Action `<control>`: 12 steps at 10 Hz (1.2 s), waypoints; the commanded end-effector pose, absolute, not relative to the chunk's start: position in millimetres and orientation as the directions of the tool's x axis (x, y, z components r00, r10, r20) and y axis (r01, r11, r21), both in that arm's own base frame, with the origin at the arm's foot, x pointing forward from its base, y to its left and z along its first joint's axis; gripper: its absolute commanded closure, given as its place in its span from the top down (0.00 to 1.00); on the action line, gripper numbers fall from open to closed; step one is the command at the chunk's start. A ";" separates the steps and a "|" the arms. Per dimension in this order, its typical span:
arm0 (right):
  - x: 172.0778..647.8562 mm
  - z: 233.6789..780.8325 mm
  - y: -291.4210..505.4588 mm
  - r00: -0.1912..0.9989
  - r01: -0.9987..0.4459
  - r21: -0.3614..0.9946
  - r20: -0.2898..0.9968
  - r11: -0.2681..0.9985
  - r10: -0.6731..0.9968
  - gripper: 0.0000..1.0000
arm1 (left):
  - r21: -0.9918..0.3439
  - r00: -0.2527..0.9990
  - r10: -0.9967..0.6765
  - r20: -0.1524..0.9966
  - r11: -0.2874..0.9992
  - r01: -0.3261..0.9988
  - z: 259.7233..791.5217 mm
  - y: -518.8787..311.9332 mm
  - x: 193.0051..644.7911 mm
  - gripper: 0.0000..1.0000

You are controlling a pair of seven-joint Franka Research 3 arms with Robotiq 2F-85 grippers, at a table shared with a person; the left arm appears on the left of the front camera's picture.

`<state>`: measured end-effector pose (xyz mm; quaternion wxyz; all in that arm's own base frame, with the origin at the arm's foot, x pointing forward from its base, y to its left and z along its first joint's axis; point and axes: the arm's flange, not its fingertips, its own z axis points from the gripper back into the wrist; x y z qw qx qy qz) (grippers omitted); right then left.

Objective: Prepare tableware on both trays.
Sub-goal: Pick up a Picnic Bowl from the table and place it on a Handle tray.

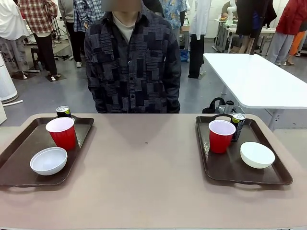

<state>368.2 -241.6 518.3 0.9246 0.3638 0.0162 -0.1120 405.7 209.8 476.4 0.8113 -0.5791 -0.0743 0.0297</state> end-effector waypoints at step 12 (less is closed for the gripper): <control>366.7 517.9 -240.9 0.977 0.207 0.673 -0.105 0.710 -0.185 1.00 | -0.943 0.992 0.095 0.081 0.331 0.046 477.8 226.8 418.3 1.00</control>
